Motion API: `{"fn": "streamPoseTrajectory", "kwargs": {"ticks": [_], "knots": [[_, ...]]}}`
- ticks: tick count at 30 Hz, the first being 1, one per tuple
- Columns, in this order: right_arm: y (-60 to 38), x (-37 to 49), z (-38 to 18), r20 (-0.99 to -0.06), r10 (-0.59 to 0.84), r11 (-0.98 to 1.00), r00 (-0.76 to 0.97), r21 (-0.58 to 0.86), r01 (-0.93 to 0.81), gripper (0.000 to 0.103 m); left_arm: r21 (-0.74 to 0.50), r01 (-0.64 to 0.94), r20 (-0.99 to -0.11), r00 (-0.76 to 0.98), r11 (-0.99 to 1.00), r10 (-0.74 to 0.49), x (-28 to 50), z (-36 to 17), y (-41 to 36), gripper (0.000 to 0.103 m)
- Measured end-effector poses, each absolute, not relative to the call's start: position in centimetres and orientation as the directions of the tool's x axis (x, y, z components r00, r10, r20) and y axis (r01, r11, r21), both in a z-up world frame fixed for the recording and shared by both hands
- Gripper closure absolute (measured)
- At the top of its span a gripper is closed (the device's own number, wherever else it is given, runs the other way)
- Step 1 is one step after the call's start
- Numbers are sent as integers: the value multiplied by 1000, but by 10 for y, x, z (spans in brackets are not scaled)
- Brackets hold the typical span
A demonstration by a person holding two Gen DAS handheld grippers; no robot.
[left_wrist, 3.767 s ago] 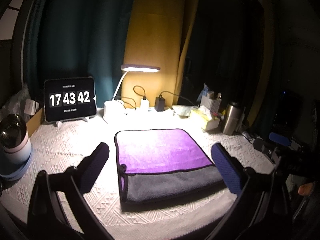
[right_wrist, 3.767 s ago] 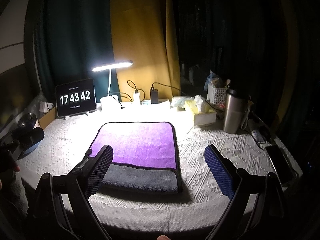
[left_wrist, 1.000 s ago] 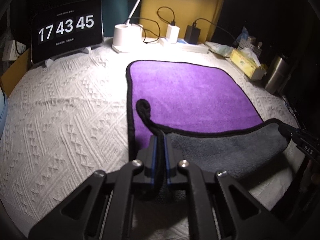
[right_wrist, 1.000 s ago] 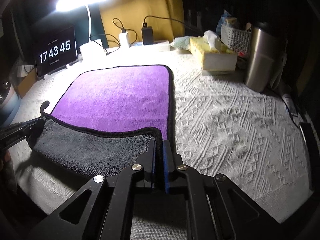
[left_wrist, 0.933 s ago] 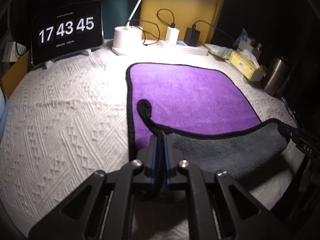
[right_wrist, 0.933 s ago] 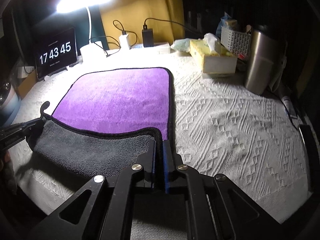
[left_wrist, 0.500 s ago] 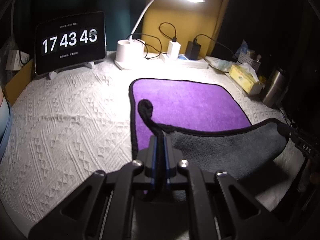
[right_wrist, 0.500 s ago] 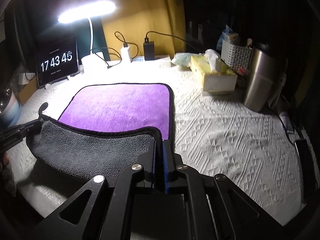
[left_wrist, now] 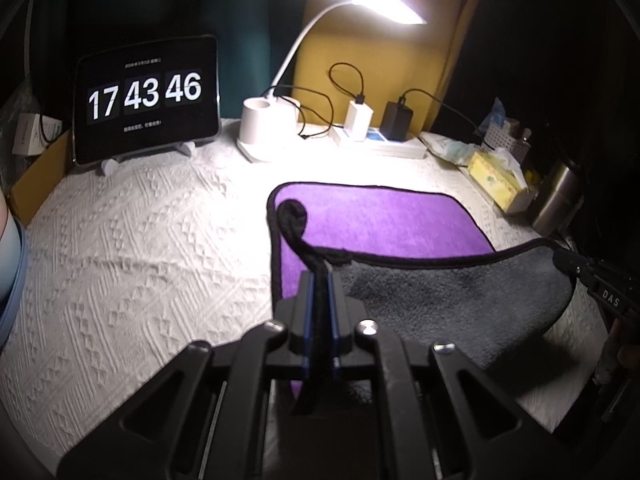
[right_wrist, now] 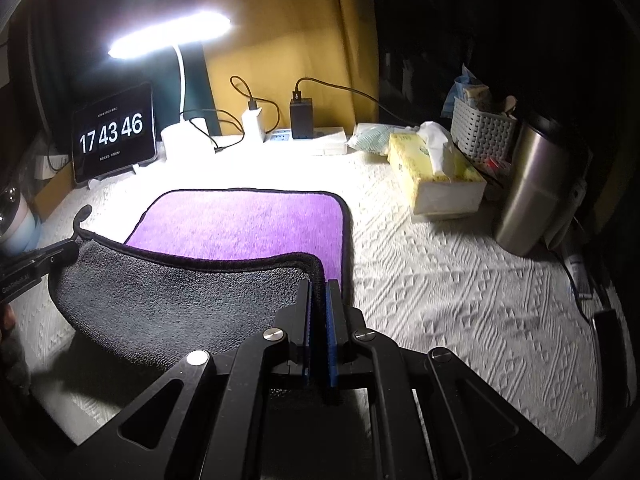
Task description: Fold towel
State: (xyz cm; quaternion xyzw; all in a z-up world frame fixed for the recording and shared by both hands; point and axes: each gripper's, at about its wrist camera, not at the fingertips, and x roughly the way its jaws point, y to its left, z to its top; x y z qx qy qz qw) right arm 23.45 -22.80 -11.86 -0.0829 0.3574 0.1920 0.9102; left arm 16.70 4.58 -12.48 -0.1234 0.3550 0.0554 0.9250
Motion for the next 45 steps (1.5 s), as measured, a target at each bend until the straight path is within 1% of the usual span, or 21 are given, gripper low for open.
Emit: {"fn": "streamPoseTrajectory", "kwargs": {"ticks": [20,45], "knots": [[-213,276,-119,-677,304,907,670,-11,-422,96,-176,-221,-668,743,959,48,201,-124,64,96],[-201,326,-128,-682,304,905,665,-11,-425,96,-163,-211,-667,743,964,50,251,-130,77,96]]}}
